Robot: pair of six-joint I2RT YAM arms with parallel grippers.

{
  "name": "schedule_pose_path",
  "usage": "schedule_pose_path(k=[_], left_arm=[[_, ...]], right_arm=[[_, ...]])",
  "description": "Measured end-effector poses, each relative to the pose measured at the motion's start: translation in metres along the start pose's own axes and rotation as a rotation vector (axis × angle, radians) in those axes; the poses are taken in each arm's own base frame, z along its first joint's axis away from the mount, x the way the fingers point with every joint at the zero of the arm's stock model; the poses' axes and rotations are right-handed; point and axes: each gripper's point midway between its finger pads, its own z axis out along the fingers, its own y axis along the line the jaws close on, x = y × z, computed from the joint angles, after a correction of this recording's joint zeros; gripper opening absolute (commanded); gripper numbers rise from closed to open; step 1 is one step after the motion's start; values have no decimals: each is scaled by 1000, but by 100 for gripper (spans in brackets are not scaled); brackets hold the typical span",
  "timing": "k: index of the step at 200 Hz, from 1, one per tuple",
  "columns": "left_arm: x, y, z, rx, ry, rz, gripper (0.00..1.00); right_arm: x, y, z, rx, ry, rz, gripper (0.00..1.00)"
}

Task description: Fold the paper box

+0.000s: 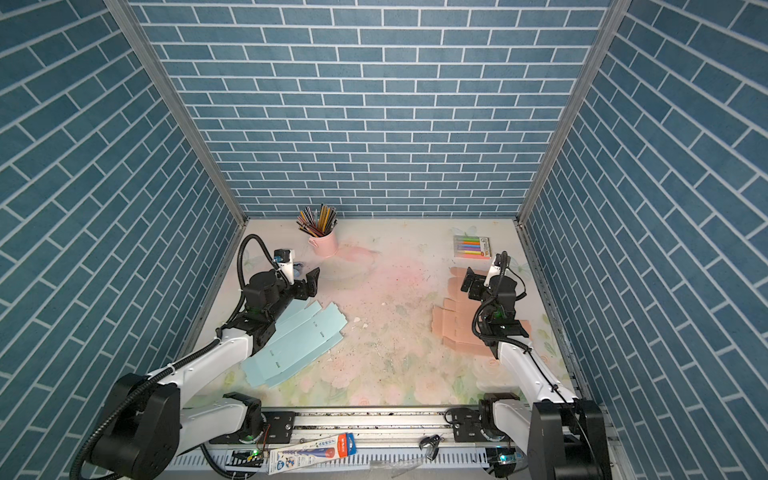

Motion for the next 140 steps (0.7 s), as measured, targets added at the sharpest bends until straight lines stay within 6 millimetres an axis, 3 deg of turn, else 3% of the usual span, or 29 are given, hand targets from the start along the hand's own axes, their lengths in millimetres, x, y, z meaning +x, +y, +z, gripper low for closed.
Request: schedule_pose_path(k=[27, 71, 94, 140], left_arm=[[13, -16, 11, 68, 112, -110, 88], [50, -44, 9, 192, 284, -246, 88], [57, -48, 5, 211, 326, -282, 88], [58, -52, 1, 240, 378, -318, 89]], right_arm=[[20, 28, 2, -63, 129, 38, 98], [68, 113, -12, -253, 353, 11, 98], [89, 155, -26, -353, 442, -9, 97], [119, 215, -45, -494, 564, -31, 92]])
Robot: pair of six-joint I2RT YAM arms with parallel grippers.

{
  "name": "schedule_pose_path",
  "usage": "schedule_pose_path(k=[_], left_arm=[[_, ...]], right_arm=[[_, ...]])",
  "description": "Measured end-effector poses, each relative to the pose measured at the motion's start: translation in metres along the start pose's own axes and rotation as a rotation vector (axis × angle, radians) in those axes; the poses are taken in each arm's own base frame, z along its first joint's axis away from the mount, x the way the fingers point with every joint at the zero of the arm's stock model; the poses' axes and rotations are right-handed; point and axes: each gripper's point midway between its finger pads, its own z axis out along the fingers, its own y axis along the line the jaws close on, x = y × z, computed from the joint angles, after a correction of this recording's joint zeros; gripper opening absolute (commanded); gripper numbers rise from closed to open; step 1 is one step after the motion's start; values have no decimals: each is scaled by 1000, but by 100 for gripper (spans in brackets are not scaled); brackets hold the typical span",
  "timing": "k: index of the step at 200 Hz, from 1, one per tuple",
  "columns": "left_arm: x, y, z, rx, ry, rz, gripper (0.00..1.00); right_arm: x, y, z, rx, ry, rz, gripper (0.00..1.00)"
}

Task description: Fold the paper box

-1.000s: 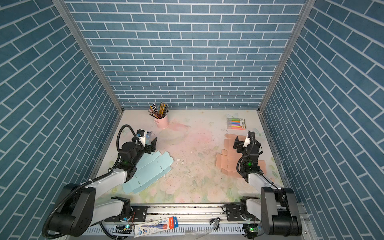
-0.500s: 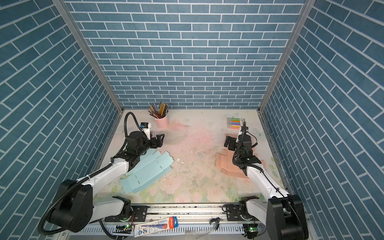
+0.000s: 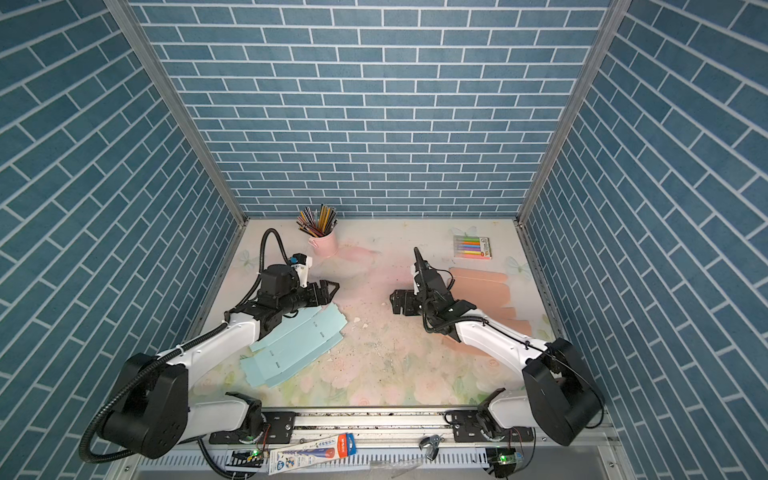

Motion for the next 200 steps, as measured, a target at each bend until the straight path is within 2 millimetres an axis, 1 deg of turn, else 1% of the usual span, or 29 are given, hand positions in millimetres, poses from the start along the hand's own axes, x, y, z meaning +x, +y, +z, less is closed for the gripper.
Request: schedule_pose_path(k=[22, 47, 64, 80, 110, 134, 146, 176, 200], left_arm=[[-8, 5, -4, 19, -10, -26, 88], [-21, 23, -13, 26, -36, -94, 88], [-27, 35, -18, 22, -55, -130, 88], [-29, 39, -20, 20, -58, -139, 88], [-28, 39, -23, 31, -54, -146, 88], [-33, 42, -31, 35, -76, -159, 88], [-36, 42, -35, 37, -90, -160, 88], [-43, 36, -43, 49, -115, -148, 88], [-47, 30, -49, 60, -135, -135, 88]], right_arm=[[6, 30, 13, -75, 26, -25, 87], [16, 65, 28, -166, 61, -66, 82], [21, 84, 41, -212, 85, -86, 79], [27, 97, 52, -249, 111, -98, 76], [45, 110, 71, -300, 164, -111, 72], [60, 114, 84, -329, 209, -115, 68], [65, 120, 90, -353, 225, -116, 65], [72, 135, 99, -409, 246, -114, 60], [74, 141, 105, -430, 257, -101, 55]])
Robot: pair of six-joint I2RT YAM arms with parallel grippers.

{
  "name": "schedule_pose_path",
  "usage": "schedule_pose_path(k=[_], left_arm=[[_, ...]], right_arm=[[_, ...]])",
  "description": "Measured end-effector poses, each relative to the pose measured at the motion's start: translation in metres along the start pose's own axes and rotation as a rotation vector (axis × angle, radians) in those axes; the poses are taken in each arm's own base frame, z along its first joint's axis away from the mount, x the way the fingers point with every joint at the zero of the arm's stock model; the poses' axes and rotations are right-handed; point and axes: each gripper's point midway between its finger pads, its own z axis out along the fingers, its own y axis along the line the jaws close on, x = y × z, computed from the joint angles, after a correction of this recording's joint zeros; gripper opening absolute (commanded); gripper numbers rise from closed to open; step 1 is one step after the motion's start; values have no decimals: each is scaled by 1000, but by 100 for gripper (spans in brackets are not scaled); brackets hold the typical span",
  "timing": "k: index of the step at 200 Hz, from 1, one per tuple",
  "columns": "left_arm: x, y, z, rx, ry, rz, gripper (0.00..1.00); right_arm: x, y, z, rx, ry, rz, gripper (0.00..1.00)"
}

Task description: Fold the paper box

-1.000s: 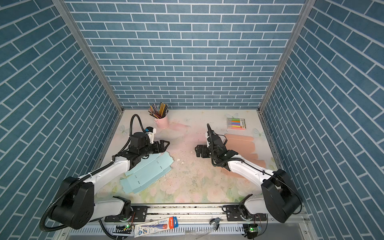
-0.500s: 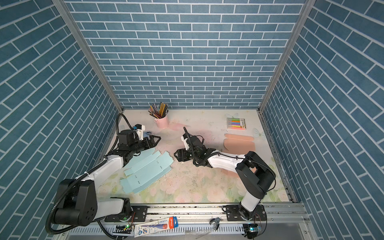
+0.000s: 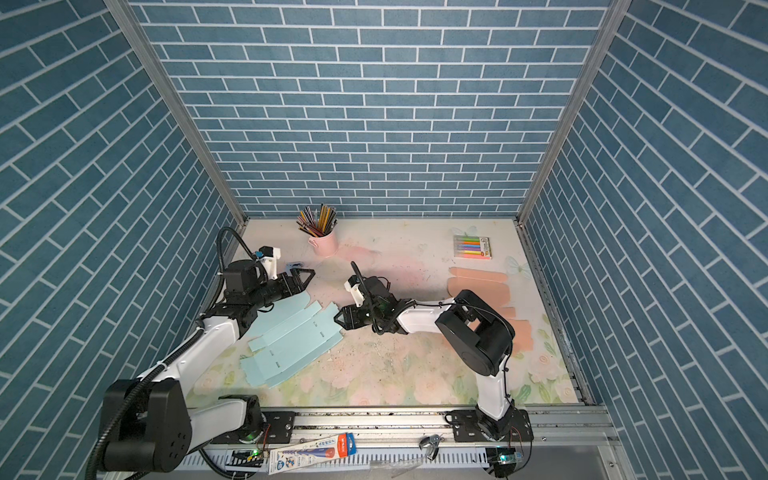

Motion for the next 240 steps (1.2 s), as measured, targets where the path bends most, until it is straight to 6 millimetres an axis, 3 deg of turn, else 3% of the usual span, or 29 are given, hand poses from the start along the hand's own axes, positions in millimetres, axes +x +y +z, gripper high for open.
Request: schedule_pose_path(k=[83, 240], left_arm=[[-5, -12, -12, 18, -26, 16, 88], [-8, -30, -28, 60, -40, 19, 88]], right_arm=[[12, -6, 12, -10, 32, 46, 48], [10, -5, 25, -58, 7, 128, 19]])
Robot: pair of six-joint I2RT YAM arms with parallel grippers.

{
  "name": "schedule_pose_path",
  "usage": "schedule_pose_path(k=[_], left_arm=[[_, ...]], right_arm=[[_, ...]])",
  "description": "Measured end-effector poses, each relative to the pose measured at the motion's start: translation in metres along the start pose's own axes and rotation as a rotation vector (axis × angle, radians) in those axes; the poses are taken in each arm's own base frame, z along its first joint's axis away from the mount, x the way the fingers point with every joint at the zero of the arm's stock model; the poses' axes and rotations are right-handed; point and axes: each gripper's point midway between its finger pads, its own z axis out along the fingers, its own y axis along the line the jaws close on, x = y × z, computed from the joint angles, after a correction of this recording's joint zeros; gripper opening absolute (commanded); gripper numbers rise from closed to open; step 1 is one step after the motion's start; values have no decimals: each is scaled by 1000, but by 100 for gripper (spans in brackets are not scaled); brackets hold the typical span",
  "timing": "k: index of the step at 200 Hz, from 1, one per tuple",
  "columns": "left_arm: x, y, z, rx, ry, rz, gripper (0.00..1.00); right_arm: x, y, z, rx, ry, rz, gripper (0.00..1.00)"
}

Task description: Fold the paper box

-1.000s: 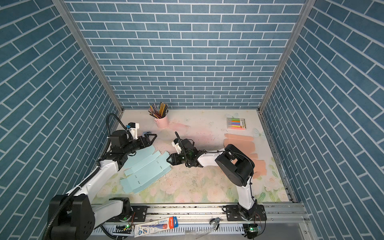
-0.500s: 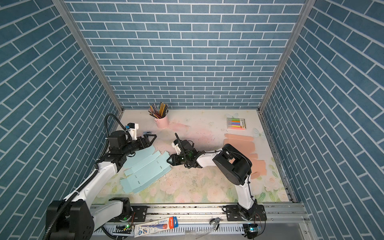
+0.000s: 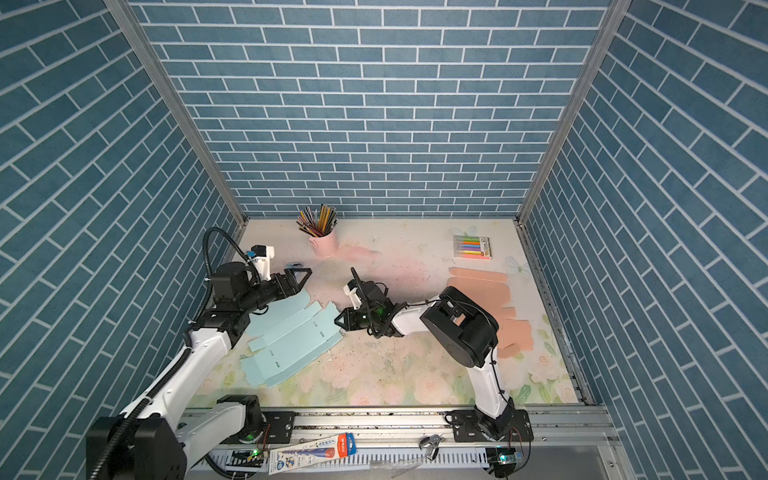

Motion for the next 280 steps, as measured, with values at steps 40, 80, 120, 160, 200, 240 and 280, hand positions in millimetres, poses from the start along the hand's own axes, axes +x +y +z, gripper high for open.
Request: schedule_pose_path(k=[40, 80, 120, 160, 200, 240, 280], left_arm=[[-3, -4, -1, 5, 2, 0, 88], [-7, -8, -4, 6, -1, 3, 88], [-11, -12, -6, 8, -5, 8, 88], [-14, -14, -7, 5, -3, 16, 88], [-12, -11, -6, -6, 2, 26, 89], [-12, -9, -4, -8, 4, 27, 88], [-11, -9, -3, 0, 8, 34, 88]], right_arm=[[-1, 2, 0, -9, 0, -3, 15], [0, 2, 0, -11, 2, -4, 12], [1, 1, 0, -7, 6, -2, 10], [-5, -2, -5, -4, -3, 6, 7], [-18, -13, -32, 8, -33, 18, 4], [-34, -22, -61, 20, -50, 5, 5], [-38, -36, -89, 37, -13, -40, 6]])
